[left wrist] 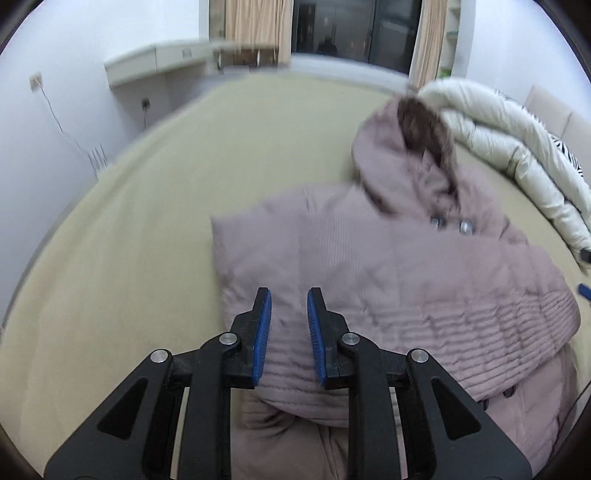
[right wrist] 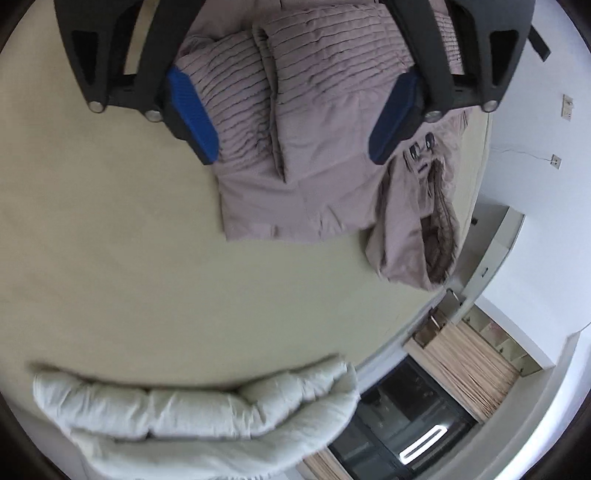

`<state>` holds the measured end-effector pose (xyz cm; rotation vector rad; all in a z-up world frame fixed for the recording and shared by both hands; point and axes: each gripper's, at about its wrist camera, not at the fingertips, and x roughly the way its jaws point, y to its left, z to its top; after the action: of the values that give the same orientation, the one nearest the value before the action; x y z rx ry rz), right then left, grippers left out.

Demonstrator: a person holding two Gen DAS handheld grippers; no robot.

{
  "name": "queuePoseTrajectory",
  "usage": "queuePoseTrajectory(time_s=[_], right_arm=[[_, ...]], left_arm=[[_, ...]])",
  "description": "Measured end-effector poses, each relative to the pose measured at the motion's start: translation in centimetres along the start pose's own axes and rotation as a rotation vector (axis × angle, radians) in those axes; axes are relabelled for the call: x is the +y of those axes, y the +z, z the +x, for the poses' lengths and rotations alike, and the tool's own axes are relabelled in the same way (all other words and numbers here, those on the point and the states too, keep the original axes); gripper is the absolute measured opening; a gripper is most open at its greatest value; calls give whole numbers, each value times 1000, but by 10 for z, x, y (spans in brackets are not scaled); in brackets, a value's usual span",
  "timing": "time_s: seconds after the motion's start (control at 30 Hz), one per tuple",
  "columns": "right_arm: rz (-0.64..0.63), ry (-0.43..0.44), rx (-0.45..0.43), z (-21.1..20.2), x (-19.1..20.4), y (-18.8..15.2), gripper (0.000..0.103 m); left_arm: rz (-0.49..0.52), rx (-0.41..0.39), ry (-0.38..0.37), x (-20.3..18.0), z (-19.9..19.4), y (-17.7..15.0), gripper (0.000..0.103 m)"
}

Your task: Fold large clothes

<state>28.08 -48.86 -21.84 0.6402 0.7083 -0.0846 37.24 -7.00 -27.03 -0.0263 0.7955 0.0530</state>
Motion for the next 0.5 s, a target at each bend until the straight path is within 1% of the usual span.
queuePoseTrajectory(time_s=[0.03, 0.07, 0.1, 0.13, 0.17, 0.2, 0.27, 0.3, 0.33, 0.4, 0.43, 0.5], right_arm=[[-56, 16, -30, -11, 13, 0, 94], [-121, 30, -23, -15, 28, -2, 92], [-214, 38, 2, -15, 47, -7, 89], [-309, 36, 23, -11, 66, -15, 79], [-387, 21, 36, -5, 80, -24, 74], [-447, 5, 52, 4, 90, -33, 74], [-517, -35, 123, 32, 98, -53, 67], [-548, -83, 165, 49, 96, -64, 68], [-611, -124, 171, 63, 94, -78, 70], [-710, -158, 113, 67, 93, -96, 72], [-718, -171, 114, 67, 95, -97, 72], [-684, -176, 157, 58, 97, -88, 72]], left_arm=[[17, -31, 22, -1, -5, 1, 19], [31, -44, 45, -2, -5, 2, 19], [42, -27, 58, -2, 1, 0, 19], [46, 22, 60, -2, 15, -4, 19], [43, 89, 50, 0, 32, -10, 19], [43, 106, 44, 0, 40, -18, 19], [72, 68, 58, -2, 39, -26, 19], [76, 69, 59, -3, 40, -25, 19], [73, 72, 50, -2, 39, -25, 19], [62, 86, 21, 3, 38, -23, 19], [61, 86, 10, 5, 34, -21, 20], [56, 51, 16, 13, 19, -19, 20]])
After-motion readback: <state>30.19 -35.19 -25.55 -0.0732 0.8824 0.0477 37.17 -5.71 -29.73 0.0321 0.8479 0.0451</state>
